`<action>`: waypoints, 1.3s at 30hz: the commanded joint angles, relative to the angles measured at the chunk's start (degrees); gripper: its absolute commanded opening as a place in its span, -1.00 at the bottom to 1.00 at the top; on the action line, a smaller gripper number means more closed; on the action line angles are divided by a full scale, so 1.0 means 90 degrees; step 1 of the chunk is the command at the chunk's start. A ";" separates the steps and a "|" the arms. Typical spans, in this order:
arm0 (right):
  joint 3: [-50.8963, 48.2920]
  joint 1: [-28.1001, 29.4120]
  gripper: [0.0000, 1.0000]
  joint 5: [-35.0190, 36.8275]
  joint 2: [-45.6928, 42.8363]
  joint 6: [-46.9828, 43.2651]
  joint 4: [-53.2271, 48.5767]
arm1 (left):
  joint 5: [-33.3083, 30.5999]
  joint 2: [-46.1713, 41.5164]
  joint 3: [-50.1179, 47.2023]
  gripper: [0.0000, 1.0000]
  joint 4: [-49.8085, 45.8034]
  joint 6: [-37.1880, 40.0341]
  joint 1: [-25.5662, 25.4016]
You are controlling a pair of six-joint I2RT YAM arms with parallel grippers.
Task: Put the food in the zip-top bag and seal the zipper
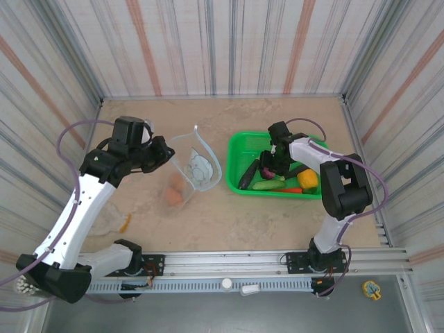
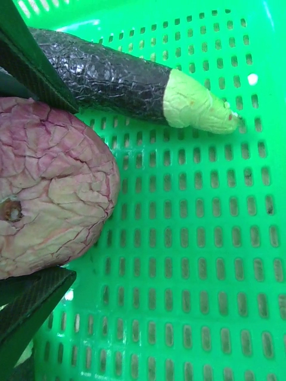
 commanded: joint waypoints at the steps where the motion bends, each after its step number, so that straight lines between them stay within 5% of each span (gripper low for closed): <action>1: 0.0009 -0.0029 0.22 -0.0114 -0.0231 0.0034 0.0018 | 0.0101 -0.0008 -0.0054 -1.00 0.0157 0.0005 0.0064; 10: -0.0081 -0.0188 0.16 -0.0086 -0.1233 -0.0075 -0.0140 | 0.0379 0.0057 -0.0097 -1.00 0.0286 -0.0073 0.0064; 15: 0.0022 -0.0072 0.11 -0.0895 -0.2112 0.0196 0.0202 | 0.0535 0.0080 -0.0210 -1.00 0.0431 -0.0082 0.0064; 28: 0.1287 0.2293 0.02 -0.0833 -0.2812 0.0074 0.0597 | 0.0629 0.0143 -0.0044 -1.00 0.0372 -0.0063 0.0064; 39: 0.2739 0.3598 0.02 0.0235 -0.1013 -0.0206 -0.0315 | 0.0639 0.0152 0.0115 -1.00 0.0326 -0.0046 0.0055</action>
